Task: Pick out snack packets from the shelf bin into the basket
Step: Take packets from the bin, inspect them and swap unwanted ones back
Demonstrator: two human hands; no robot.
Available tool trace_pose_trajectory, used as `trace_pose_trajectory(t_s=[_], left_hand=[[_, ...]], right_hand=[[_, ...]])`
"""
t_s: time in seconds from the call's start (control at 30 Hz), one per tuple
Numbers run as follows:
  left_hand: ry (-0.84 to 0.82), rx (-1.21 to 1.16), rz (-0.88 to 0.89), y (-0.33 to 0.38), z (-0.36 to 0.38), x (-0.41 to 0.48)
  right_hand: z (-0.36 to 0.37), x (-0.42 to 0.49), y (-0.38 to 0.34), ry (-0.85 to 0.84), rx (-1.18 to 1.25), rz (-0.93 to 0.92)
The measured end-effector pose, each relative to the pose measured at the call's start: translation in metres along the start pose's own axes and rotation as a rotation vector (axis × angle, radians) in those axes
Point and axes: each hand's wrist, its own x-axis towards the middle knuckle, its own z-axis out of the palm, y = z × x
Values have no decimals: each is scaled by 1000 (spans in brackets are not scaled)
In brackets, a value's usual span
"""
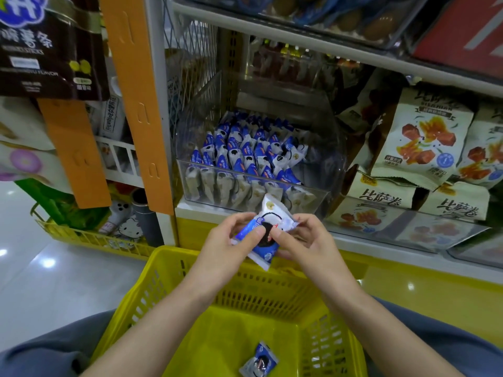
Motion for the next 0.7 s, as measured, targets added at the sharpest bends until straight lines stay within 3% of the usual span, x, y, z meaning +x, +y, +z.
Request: trace_pose_trajectory(t_s=[0.1,0.2,0.37,0.6,0.7], left_hand=[[15,-95,-82,1,-2,-1],[66,-144,-55,4,-5,0],[26,193,175,12,-15,5],[-43,446,379,24,-16,7],[10,590,498,38,-21,18]], right_hand=[[1,-1,-3,0,116,42],[-1,0,-4,-72,-28,38],[-4,1,-3,-140,-397,-110],[-6,-2,-14,-124,-544,-357],[-9,7,-34,-20,-506,-436]])
